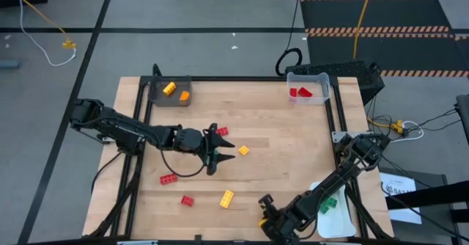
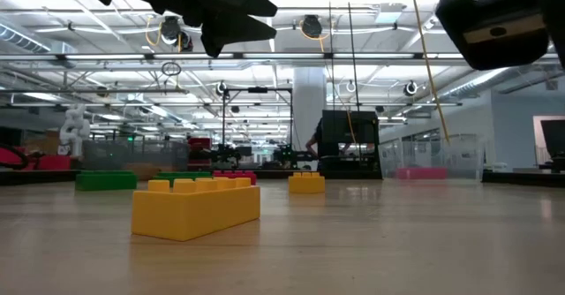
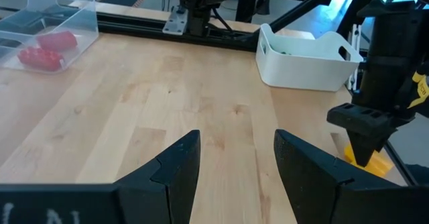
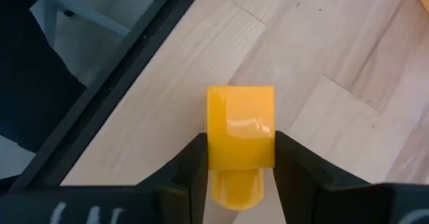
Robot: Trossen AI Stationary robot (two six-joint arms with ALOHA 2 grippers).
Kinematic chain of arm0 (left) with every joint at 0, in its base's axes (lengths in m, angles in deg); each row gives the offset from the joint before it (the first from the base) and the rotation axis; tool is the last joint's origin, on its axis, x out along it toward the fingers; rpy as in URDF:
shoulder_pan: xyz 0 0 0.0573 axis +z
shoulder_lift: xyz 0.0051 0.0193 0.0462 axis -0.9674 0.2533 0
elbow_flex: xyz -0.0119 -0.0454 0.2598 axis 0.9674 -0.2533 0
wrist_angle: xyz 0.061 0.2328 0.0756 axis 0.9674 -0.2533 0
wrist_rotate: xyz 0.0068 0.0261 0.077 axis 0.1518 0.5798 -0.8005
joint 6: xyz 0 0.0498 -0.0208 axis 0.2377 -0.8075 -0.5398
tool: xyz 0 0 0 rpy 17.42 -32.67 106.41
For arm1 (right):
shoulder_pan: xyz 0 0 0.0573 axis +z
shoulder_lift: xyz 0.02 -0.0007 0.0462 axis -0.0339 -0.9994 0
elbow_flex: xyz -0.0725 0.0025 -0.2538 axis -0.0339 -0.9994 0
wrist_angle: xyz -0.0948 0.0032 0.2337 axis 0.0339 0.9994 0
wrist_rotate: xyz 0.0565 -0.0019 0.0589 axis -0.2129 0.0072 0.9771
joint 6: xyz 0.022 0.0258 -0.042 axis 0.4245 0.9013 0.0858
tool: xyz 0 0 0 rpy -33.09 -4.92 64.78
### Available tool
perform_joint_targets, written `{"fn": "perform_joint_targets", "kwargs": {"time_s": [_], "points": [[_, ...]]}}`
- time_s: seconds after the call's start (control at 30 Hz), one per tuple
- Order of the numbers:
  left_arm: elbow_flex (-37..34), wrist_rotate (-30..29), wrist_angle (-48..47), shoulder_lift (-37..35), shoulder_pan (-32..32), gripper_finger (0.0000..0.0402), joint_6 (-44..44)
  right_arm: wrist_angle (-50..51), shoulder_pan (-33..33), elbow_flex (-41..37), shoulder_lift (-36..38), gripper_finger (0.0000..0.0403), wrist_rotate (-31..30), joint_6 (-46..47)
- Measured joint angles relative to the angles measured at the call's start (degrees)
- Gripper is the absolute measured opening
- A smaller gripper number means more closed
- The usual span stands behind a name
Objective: Sort & place blocks by color
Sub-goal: Put the yellow gamepiece into the black bin
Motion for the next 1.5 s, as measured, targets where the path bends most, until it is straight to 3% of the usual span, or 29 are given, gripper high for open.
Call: {"fn": "perform_joint_targets", "kwargs": {"time_s": [0.17, 0.5, 0.83, 1.07, 1.17, 1.33, 1.5], "points": [[0.0, 0.0, 0.2, 0.0, 0.0, 0.0193, -0.2, 0.5, -0.1, 0.0, 0.0, 0.0116, -1.9, 0.2], [0.0, 0.0, 5.6, -1.6, -0.8, 0.0193, -4.1, 5.2, -1.1, 0.0, 3.3, 0.0116, -13.7, 2.3], [0.0, -0.1, -5.3, -12.0, -4.5, 0.0193, -4.2, 4.4, -7.1, 0.0, 8.1, 0.0118, -27.0, -7.1], [0.0, -5.7, -13.0, -16.6, -9.2, 0.0193, -6.6, -3.7, -16.1, 0.0, 9.2, 0.0120, -26.7, -15.7], [0.0, -9.1, -17.8, -17.0, -10.9, 0.0193, -5.9, -7.9, -19.1, 0.0, 9.2, 0.0120, -23.1, -18.7], [0.0, -18.2, -27.9, -17.0, -12.8, 0.0193, -2.0, -12.3, -21.7, 0.0, 9.8, 0.0120, -22.5, -21.3], [0.0, -20.3, -28.6, -16.5, -13.3, 0.0193, -0.4, -16.4, -23.5, 0.0, 11.8, 0.0120, -22.6, -21.5]]}}
